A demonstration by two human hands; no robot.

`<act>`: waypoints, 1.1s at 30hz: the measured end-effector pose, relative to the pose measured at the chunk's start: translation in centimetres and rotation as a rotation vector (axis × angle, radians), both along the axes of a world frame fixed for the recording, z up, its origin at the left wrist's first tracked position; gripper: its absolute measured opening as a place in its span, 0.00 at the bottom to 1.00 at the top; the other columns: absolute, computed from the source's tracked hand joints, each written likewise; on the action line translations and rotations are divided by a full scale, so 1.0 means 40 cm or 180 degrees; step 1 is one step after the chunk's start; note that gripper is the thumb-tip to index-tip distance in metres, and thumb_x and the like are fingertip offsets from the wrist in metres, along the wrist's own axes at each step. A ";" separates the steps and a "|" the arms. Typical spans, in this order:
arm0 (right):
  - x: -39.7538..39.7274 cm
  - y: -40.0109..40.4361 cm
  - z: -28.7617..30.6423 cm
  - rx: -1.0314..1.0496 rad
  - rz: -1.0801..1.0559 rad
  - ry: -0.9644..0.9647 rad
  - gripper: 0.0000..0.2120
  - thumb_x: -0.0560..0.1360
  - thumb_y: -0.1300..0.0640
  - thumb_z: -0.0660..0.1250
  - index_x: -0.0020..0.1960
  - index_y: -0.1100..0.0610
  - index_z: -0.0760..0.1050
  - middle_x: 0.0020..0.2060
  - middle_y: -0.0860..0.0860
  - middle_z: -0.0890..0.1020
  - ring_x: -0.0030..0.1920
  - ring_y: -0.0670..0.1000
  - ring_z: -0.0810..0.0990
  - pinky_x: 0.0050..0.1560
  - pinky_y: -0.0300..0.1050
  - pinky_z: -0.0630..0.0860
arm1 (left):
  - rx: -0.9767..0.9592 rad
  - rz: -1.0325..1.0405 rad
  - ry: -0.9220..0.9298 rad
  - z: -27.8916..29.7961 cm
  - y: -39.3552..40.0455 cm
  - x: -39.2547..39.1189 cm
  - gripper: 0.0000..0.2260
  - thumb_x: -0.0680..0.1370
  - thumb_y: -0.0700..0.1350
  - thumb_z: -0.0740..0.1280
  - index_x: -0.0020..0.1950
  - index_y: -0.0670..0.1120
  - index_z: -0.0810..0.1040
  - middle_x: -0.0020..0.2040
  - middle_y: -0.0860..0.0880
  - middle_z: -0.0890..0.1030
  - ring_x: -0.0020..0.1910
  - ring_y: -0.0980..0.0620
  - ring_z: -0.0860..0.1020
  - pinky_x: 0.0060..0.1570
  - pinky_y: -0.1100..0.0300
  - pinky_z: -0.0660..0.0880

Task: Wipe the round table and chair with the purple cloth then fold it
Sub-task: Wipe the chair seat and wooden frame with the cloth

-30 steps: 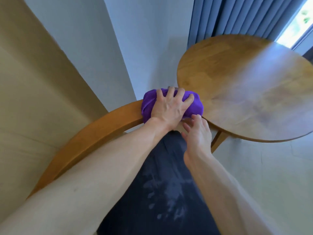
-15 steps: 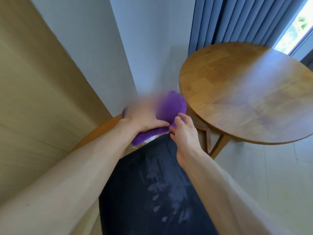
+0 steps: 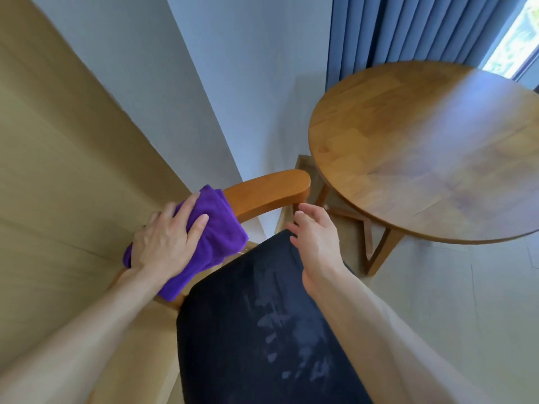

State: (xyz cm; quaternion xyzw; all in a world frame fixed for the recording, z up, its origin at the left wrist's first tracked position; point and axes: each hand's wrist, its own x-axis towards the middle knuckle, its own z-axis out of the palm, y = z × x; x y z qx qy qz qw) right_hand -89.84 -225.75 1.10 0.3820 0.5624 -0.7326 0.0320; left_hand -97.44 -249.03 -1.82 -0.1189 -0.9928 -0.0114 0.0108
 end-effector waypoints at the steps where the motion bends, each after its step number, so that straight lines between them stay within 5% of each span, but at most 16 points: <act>1: -0.002 0.006 -0.005 0.0008 -0.0041 -0.0006 0.17 0.83 0.58 0.58 0.70 0.51 0.69 0.62 0.47 0.76 0.62 0.50 0.77 0.66 0.51 0.74 | -0.0038 0.0003 0.0043 0.000 0.037 -0.013 0.30 0.79 0.68 0.41 0.77 0.56 0.58 0.62 0.44 0.75 0.57 0.39 0.76 0.51 0.39 0.77; 7: -0.002 0.023 -0.035 0.0072 -0.0183 0.0051 0.15 0.83 0.56 0.58 0.68 0.50 0.70 0.58 0.47 0.78 0.60 0.50 0.78 0.62 0.48 0.76 | -0.0257 -0.0458 0.0040 0.004 0.316 -0.100 0.28 0.80 0.66 0.43 0.73 0.54 0.62 0.63 0.43 0.76 0.60 0.39 0.76 0.57 0.40 0.72; 13: 0.003 0.023 -0.031 0.0396 -0.0021 0.0334 0.17 0.82 0.51 0.57 0.70 0.46 0.67 0.58 0.45 0.79 0.59 0.48 0.78 0.64 0.52 0.74 | -0.0304 -0.1144 -0.0038 0.011 0.528 -0.129 0.26 0.78 0.70 0.51 0.62 0.54 0.75 0.55 0.46 0.79 0.54 0.42 0.77 0.52 0.45 0.70; 22: -0.021 -0.013 -0.011 0.0790 0.0381 0.0501 0.26 0.82 0.50 0.56 0.79 0.46 0.56 0.76 0.47 0.64 0.74 0.48 0.64 0.74 0.54 0.64 | 0.0100 -0.0912 -0.0458 0.025 0.431 -0.186 0.27 0.77 0.73 0.46 0.51 0.53 0.71 0.52 0.48 0.80 0.49 0.44 0.76 0.47 0.50 0.66; 29: 0.009 -0.051 0.013 0.0774 0.0516 0.0509 0.21 0.83 0.52 0.58 0.75 0.49 0.64 0.70 0.47 0.71 0.69 0.47 0.70 0.71 0.50 0.69 | 0.0155 -0.0494 -0.0503 0.011 0.285 -0.190 0.27 0.73 0.77 0.45 0.46 0.56 0.69 0.51 0.46 0.82 0.50 0.40 0.79 0.49 0.49 0.73; 33: 0.024 -0.075 0.017 0.0556 0.0497 0.0369 0.18 0.83 0.52 0.57 0.73 0.50 0.68 0.66 0.48 0.76 0.65 0.49 0.75 0.68 0.53 0.73 | 0.0276 -0.0255 -0.0401 -0.005 0.123 -0.132 0.35 0.72 0.78 0.42 0.58 0.55 0.72 0.53 0.48 0.82 0.51 0.40 0.80 0.50 0.47 0.77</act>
